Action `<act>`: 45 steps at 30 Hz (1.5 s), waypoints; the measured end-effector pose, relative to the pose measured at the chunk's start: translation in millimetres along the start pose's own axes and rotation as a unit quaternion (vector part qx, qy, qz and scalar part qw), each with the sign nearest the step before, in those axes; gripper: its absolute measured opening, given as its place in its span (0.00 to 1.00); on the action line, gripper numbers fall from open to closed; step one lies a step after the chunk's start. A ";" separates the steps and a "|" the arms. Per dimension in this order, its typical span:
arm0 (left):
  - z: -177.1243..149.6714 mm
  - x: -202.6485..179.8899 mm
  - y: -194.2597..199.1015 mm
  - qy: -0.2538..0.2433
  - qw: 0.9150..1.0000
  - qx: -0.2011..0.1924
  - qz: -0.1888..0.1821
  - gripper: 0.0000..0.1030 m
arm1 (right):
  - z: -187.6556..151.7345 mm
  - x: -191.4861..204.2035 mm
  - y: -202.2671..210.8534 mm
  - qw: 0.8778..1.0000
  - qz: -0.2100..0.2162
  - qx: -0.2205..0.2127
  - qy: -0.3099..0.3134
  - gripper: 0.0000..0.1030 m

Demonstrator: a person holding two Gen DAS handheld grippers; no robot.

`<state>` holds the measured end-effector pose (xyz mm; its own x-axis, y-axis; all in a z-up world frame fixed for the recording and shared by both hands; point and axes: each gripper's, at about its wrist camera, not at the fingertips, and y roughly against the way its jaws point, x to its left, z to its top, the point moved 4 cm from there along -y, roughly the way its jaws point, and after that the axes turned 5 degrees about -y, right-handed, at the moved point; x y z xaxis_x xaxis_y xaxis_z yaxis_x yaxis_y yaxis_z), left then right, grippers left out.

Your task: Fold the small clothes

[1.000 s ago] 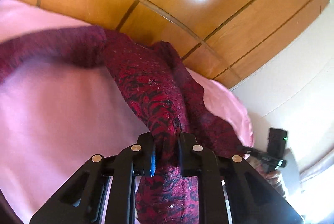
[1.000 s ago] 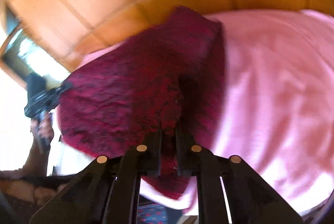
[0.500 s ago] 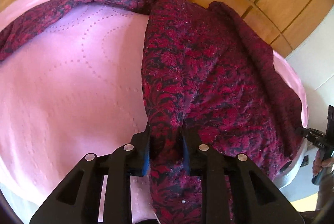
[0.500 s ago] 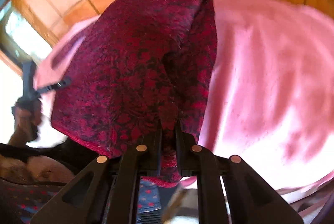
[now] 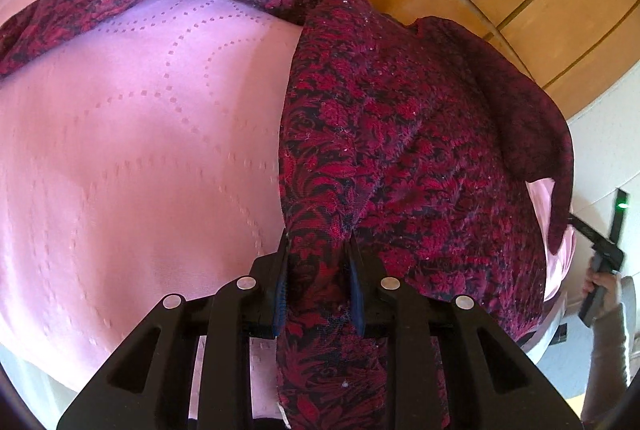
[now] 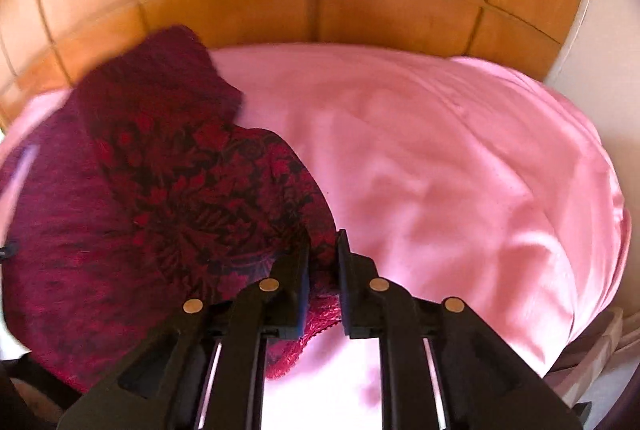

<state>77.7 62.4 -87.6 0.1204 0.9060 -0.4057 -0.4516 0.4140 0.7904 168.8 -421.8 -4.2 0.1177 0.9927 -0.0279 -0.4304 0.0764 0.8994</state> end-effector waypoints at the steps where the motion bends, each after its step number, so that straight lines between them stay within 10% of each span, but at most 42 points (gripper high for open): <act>1: -1.7 2.4 -0.2 0.000 1.000 0.000 -0.001 0.22 | 1.3 -4.0 -13.2 1.000 -0.025 0.005 0.003 0.11; 11: -2.7 3.5 1.4 0.001 1.000 -0.003 0.001 0.22 | 47.2 -68.6 -72.2 0.975 -0.220 0.000 -0.043 0.11; 14: -3.9 3.6 2.8 0.001 1.000 -0.004 0.000 0.26 | 60.0 -97.2 -66.8 0.965 -0.242 -0.002 -0.101 0.28; 17: -8.9 3.7 6.0 -0.004 1.000 -0.004 -0.004 0.27 | 64.8 -109.3 -33.7 0.965 -0.222 -0.043 -0.134 0.64; 22: -18.7 9.0 16.2 0.006 0.999 -0.002 -0.036 0.27 | 45.4 -57.8 27.2 0.990 -0.050 -0.079 -0.108 0.64; 27: -33.7 12.6 28.2 0.020 0.997 -0.005 -0.074 0.27 | -30.3 44.9 43.9 0.981 0.185 0.030 -0.053 0.56; 32: -42.9 14.7 35.0 0.041 0.993 -0.013 -0.109 0.27 | -89.5 81.5 25.1 0.970 0.210 0.116 -0.032 0.53; 36: -37.9 6.3 41.6 0.034 0.991 -0.022 -0.127 0.15 | -90.0 82.2 34.8 0.971 0.215 0.098 -0.030 0.18; 45: -38.4 -0.8 69.7 0.000 0.992 -0.011 -0.128 0.11 | -83.1 70.8 69.6 0.979 0.190 0.062 0.042 0.14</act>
<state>12.2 87.1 -49.8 0.2342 0.7714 -0.5917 -0.4256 0.6285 0.6510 72.7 -338.4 20.2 -0.1067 0.9519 0.2873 -0.3168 -0.3064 0.8976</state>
